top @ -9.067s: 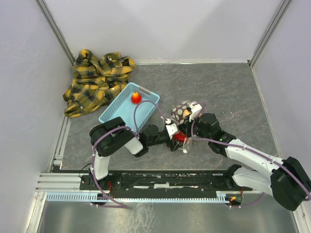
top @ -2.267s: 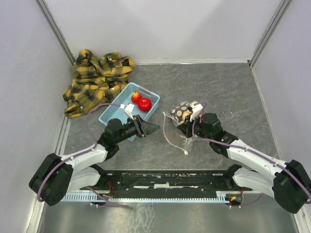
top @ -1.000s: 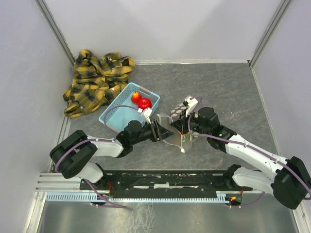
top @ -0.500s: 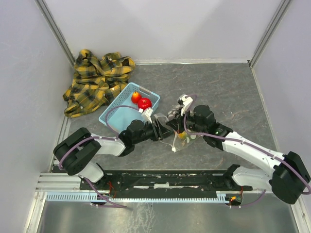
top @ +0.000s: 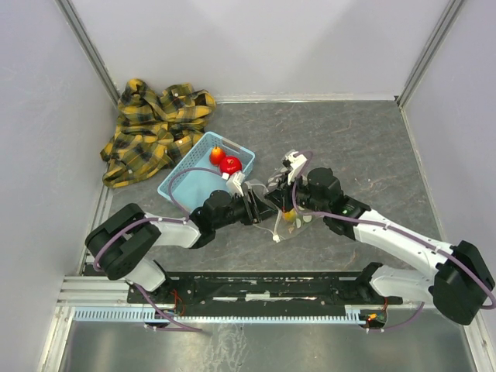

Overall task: Open the zip-top bag and remove the fake food
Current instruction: Pick up the fake fruit from the zipper food storage bag.

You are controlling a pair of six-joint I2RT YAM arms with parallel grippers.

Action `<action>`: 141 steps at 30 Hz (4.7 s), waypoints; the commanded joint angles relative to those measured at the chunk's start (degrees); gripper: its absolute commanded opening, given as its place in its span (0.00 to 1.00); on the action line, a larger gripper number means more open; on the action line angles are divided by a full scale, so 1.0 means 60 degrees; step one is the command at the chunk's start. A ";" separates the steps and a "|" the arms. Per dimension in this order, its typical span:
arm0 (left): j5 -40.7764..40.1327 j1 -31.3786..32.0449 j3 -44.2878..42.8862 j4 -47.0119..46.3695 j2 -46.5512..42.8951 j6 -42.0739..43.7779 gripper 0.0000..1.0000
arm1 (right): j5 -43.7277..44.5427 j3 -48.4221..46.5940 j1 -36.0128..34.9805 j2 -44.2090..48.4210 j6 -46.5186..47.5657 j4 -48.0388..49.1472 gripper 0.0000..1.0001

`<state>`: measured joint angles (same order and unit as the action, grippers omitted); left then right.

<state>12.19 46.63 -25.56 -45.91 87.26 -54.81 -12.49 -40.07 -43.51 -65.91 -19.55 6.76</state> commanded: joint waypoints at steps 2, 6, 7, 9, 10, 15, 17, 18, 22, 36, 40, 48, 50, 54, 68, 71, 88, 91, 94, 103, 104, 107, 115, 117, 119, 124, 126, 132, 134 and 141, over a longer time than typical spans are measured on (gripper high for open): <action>0.0183 0.0038 -0.0310 -0.0698 0.0186 -0.0019 0.63 | 0.0270 -0.0280 -0.0059 0.0392 0.0198 0.0400 0.12; 0.0208 0.0038 -0.0341 -0.0888 0.0359 -0.0071 0.63 | 0.0226 -0.0324 -0.0059 0.0358 0.0199 0.0345 0.23; 0.0188 0.0045 -0.0357 -0.0896 0.0391 -0.0060 0.63 | 0.0224 -0.0299 -0.0059 0.0386 0.0201 0.0351 0.26; 0.0183 0.0039 -0.0381 -0.0888 0.0429 -0.0040 0.63 | 0.0260 -0.0233 -0.0059 0.0483 0.0222 0.0351 0.33; 0.0170 0.0036 -0.0390 -0.0892 0.0454 -0.0025 0.63 | 0.0278 -0.0202 -0.0059 0.0553 0.0244 0.0343 0.36; 0.0175 0.0036 -0.0446 -0.0825 0.0575 0.0028 0.64 | 0.0593 -0.0038 -0.0058 0.1213 0.0574 -0.0168 0.47; 0.0202 0.0043 -0.0451 -0.0815 0.0590 0.0052 0.64 | 0.0880 0.0069 -0.0059 0.1656 0.0789 -0.0476 0.49; 0.0209 0.0037 -0.0441 -0.0804 0.0557 0.0089 0.64 | 0.1093 0.0136 -0.0059 0.1932 0.0897 -0.0674 0.49; 0.0122 0.0035 -0.0429 -0.0488 0.0365 0.0301 0.64 | 0.2590 0.0371 -0.0037 0.2911 0.1133 -0.1500 0.51; -0.0167 0.0032 -0.0297 0.0173 0.0081 0.0636 0.66 | 0.3827 0.0725 0.1911 0.2355 0.0151 -0.3597 0.38; -0.0154 0.0036 -0.0378 0.0170 0.0105 0.0653 0.66 | 0.2797 0.0641 0.2076 0.1489 -0.0007 -0.3649 0.27; -0.0133 0.0035 -0.0407 0.0240 0.0086 0.0675 0.66 | 0.2145 0.0756 0.2094 0.0719 -0.0064 -0.3477 0.19; -0.0131 0.0039 -0.0408 0.0240 0.0083 0.0655 0.66 | 0.2130 0.0786 0.2086 0.0505 -0.0052 -0.3439 0.19; -0.0161 0.0036 -0.0382 0.0247 0.0014 0.0613 0.66 | 0.2068 0.0888 0.2085 0.0159 -0.0086 -0.3215 0.19; -0.0425 0.0036 -0.0502 0.1050 0.0057 0.0737 0.71 | 0.2004 0.0860 0.2071 -0.0731 -0.0119 -0.3300 0.14; -0.0521 0.0036 -0.0514 0.1167 -0.0006 0.0805 0.73 | 0.1755 0.0868 0.2077 -0.0852 -0.0136 -0.3208 0.14; -0.0747 0.0033 -0.0771 0.1665 -0.0078 0.1036 0.78 | -0.0433 0.0849 0.2079 -0.2040 -0.0474 -0.1653 0.15; -0.0833 0.0037 -0.0751 0.1861 -0.0095 0.1117 0.79 | -0.0791 0.0833 0.2069 -0.2240 -0.0618 -0.1336 0.16; -0.0795 0.0036 -0.0688 0.1858 -0.0115 0.1138 0.79 | -0.1197 0.0835 0.2080 -0.2482 -0.0832 -0.0953 0.16; -0.0683 0.0043 -0.0626 0.1773 -0.0145 0.1116 0.79 | -0.1930 0.0863 0.2080 -0.2589 -0.1043 -0.0124 0.19; -0.0667 0.0037 -0.0619 0.1747 -0.0123 0.1088 0.80 | -0.1919 0.0854 0.2075 -0.2540 -0.1038 -0.0118 0.20; -0.0569 0.0035 -0.0646 0.1601 -0.0042 0.0975 0.80 | -0.1914 0.0793 0.2054 -0.2555 -0.1034 -0.0112 0.20; -0.0394 0.0046 -0.0695 0.1454 0.0114 0.0815 0.79 | -0.2093 0.0763 0.1957 -0.2963 -0.1256 0.0407 0.20; -0.0277 0.0049 -0.0679 0.1355 0.0205 0.0766 0.76 | -0.2107 0.0776 0.1948 -0.3026 -0.1302 0.0487 0.20; -0.0172 0.0050 -0.0700 0.1283 0.0308 0.0694 0.74 | -0.2086 0.0776 0.1932 -0.3050 -0.1303 0.0537 0.20; -0.0185 0.0045 -0.0681 0.1304 0.0297 0.0668 0.70 | -0.1882 0.0840 0.1937 -0.2875 -0.1249 0.0438 0.20; -0.0228 0.0037 -0.0699 0.1361 0.0209 0.0668 0.64 | -0.1726 0.0864 0.1946 -0.2730 -0.1154 0.0265 0.20; -0.0236 0.0043 -0.0747 0.1460 -0.0012 0.0669 0.68 | -0.1560 0.0913 0.1933 -0.2401 -0.1022 0.0068 0.20; -0.0210 0.0036 -0.0758 0.1439 0.0006 0.0588 0.74 | -0.1738 0.0949 0.1944 -0.2408 -0.1122 0.0317 0.20; -0.0136 0.0049 -0.0832 0.1330 0.0153 0.0463 0.84 | -0.2121 0.0861 0.1931 -0.2746 -0.1443 0.0838 0.20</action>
<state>9.19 46.37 -28.25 -34.37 88.66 -50.50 -22.13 -34.00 -31.24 -82.13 -26.26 5.67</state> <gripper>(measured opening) 0.828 0.201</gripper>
